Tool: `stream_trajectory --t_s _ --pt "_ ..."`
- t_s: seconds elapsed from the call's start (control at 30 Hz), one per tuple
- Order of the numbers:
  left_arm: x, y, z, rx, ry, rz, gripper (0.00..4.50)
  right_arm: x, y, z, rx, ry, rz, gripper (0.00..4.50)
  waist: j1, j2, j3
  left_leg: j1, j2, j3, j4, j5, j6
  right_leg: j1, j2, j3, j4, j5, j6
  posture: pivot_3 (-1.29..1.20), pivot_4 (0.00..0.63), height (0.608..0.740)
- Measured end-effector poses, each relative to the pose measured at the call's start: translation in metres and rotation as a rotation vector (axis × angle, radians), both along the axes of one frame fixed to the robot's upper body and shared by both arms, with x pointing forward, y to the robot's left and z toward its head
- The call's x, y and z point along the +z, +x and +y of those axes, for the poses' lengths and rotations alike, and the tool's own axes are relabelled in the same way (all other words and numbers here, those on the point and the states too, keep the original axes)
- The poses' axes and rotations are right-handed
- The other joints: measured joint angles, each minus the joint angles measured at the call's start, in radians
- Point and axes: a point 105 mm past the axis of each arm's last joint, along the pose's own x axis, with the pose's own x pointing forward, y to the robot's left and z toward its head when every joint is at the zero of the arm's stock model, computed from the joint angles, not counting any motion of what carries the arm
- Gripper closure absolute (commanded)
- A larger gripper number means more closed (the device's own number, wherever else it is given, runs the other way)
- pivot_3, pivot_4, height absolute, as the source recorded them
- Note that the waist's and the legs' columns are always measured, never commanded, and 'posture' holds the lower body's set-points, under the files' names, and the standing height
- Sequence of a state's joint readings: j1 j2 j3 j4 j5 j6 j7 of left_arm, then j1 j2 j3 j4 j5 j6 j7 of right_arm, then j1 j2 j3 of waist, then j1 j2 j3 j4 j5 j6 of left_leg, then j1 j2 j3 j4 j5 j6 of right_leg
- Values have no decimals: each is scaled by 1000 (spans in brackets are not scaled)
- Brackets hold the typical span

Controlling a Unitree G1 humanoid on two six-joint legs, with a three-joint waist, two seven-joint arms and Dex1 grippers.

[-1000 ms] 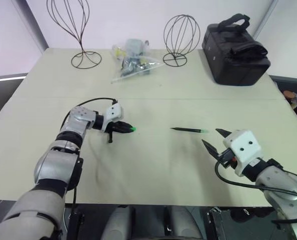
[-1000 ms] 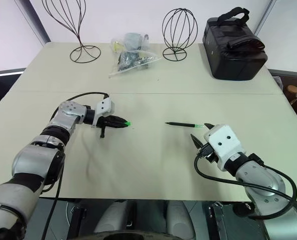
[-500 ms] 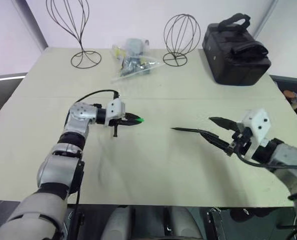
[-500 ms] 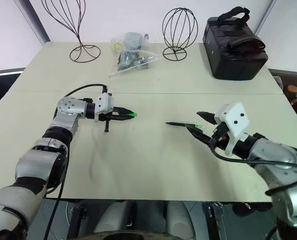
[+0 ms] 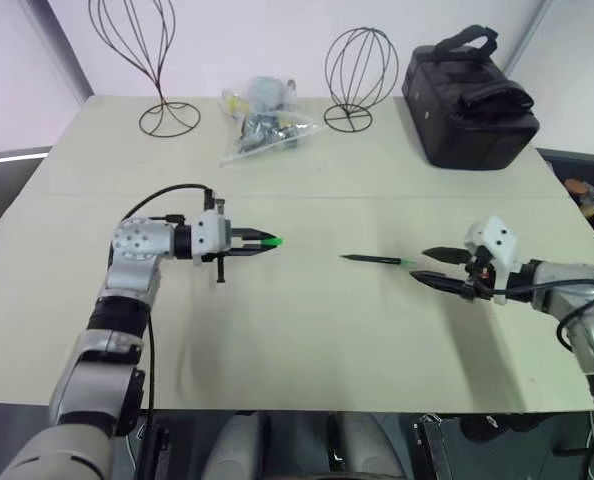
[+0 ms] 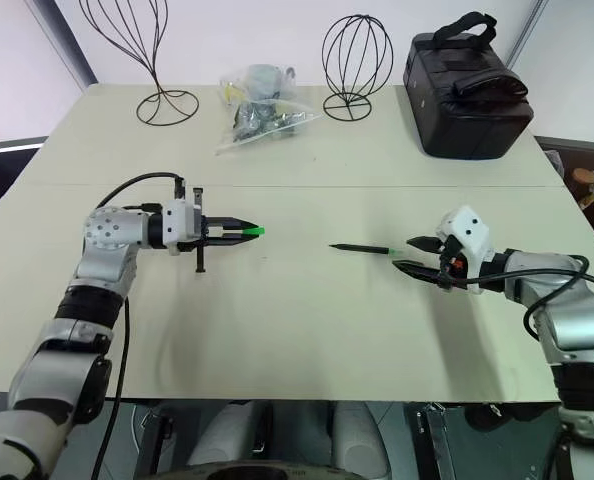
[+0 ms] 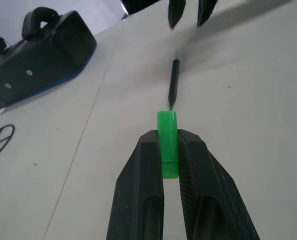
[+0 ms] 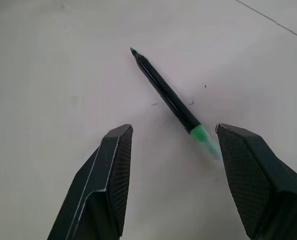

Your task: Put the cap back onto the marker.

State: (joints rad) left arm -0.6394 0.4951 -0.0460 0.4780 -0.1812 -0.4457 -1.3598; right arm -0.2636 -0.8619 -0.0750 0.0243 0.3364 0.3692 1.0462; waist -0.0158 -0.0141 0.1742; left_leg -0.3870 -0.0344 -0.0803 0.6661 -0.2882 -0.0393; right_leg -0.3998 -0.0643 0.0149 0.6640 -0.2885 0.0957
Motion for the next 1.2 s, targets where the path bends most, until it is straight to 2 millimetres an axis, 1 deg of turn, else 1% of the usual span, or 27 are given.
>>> stream_trajectory --t_s 0.2,0.43,0.53,0.63,0.8,0.97,1.2 --pt "0 -9 6 36 0 8 4456 -17 10 2 46 -54 2 1785 3 0 0 0 0 0 0 0 0 0 -1 0 0 0 0 0 150 740" --pt "4 -14 4 59 -23 -1 4456 -17 27 -3 51 -82 -29 1785 1 1 0 0 0 0 0 0 0 0 -1 0 0 0 0 0 150 740" --pt "1 -16 5 68 -25 7 4456 -16 31 -6 48 -95 -37 1785 1 1 0 0 0 0 0 0 0 0 0 0 0 0 0 0 150 740" --pt "2 -15 6 82 -30 7 4456 -17 33 -7 55 -99 -35 1785 2 1 0 0 0 1 0 0 0 0 -1 0 0 0 0 0 150 740" --pt "4 -16 7 88 -23 -6 4456 -23 38 -5 72 -100 -12 1785 0 1 0 0 0 1 0 0 0 -1 -1 1 0 0 0 0 150 740" --pt "1 -18 11 97 -11 -1 4456 -23 45 -4 85 -92 0 1785 -1 1 0 0 0 1 0 0 0 -1 0 1 0 0 0 0 150 740" --pt "4 -20 13 103 -1 -18 4456 -29 50 8 140 -91 20 1785 -1 2 0 0 0 1 0 0 0 -1 -1 1 0 0 0 0 150 740"
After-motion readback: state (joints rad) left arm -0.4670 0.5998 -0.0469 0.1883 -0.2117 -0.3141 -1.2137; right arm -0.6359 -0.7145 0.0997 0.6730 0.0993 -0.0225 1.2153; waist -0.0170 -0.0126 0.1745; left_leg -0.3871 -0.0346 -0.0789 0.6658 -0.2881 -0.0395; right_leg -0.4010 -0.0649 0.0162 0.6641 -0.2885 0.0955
